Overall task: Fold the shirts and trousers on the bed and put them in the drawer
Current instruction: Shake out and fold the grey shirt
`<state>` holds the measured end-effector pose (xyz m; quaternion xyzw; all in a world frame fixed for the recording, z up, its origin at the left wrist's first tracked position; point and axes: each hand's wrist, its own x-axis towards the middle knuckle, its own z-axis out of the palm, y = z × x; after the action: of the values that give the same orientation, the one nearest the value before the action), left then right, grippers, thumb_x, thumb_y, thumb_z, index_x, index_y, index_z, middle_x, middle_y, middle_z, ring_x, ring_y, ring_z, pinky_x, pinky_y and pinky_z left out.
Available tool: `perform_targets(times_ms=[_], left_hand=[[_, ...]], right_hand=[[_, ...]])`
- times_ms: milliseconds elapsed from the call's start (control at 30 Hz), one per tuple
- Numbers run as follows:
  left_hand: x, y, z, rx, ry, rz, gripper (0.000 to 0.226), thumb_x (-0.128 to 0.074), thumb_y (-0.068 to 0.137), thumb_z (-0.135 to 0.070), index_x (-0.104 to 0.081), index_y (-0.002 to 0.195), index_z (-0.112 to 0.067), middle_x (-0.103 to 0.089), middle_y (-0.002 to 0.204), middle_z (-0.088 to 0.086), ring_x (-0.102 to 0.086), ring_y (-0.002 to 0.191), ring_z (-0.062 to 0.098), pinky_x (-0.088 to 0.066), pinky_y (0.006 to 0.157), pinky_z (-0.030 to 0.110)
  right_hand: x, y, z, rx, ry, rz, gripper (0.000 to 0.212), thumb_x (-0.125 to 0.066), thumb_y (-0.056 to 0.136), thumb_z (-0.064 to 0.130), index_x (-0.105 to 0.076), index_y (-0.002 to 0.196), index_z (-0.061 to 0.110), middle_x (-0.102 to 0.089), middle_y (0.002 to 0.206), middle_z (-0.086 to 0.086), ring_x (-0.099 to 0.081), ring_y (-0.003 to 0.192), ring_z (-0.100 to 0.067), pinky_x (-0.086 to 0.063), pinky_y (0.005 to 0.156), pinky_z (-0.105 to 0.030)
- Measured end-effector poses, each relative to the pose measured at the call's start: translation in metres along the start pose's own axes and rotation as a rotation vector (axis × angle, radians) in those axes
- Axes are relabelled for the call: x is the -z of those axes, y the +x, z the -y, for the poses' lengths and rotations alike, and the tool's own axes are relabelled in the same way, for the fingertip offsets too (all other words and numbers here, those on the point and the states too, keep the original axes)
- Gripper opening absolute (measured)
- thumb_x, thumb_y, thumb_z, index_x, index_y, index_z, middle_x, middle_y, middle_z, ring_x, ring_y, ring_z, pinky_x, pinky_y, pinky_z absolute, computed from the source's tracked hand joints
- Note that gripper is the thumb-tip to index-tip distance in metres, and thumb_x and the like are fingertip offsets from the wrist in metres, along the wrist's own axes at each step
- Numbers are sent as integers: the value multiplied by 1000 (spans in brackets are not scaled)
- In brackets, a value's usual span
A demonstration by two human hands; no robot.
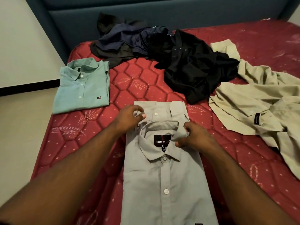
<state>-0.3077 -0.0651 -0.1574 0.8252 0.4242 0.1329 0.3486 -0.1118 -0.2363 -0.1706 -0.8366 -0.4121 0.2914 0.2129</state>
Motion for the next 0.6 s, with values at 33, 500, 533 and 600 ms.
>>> perform_targets(times_ms=[33, 500, 533, 600], left_hand=[[0, 14, -2, -58, 61, 20, 40, -68, 90, -31, -62, 124, -11, -57, 120, 3, -54, 106, 15, -39, 89, 25], [-21, 106, -34, -119, 159, 611, 38, -89, 67, -11, -62, 94, -5, -70, 88, 5, -66, 72, 14, -52, 65, 25], [-20, 101, -36, -160, 117, 594, 32, -88, 66, -7, -61, 84, -9, -68, 80, 2, -64, 65, 10, -51, 62, 23], [-16, 87, -41, -344, 183, 455, 30, -87, 67, -9, -59, 76, -18, -58, 73, -9, -55, 64, 7, -40, 59, 16]], right_hand=[[0, 1, 1, -15, 23, 40, 43, -86, 50, 34, -52, 76, 25, -61, 81, 5, -59, 88, -25, -49, 81, -45], [31, -51, 17, 243, 157, 126, 24, -72, 67, -10, -64, 73, 12, -69, 71, -6, -68, 64, -17, -57, 61, -46], [36, -55, 19, 262, 157, 150, 28, -69, 65, -13, -63, 73, 14, -69, 71, -4, -68, 65, -16, -57, 61, -45], [44, -66, 22, 351, 126, 136, 37, -71, 64, -10, -59, 69, 25, -68, 71, 5, -64, 65, -7, -55, 62, -40]])
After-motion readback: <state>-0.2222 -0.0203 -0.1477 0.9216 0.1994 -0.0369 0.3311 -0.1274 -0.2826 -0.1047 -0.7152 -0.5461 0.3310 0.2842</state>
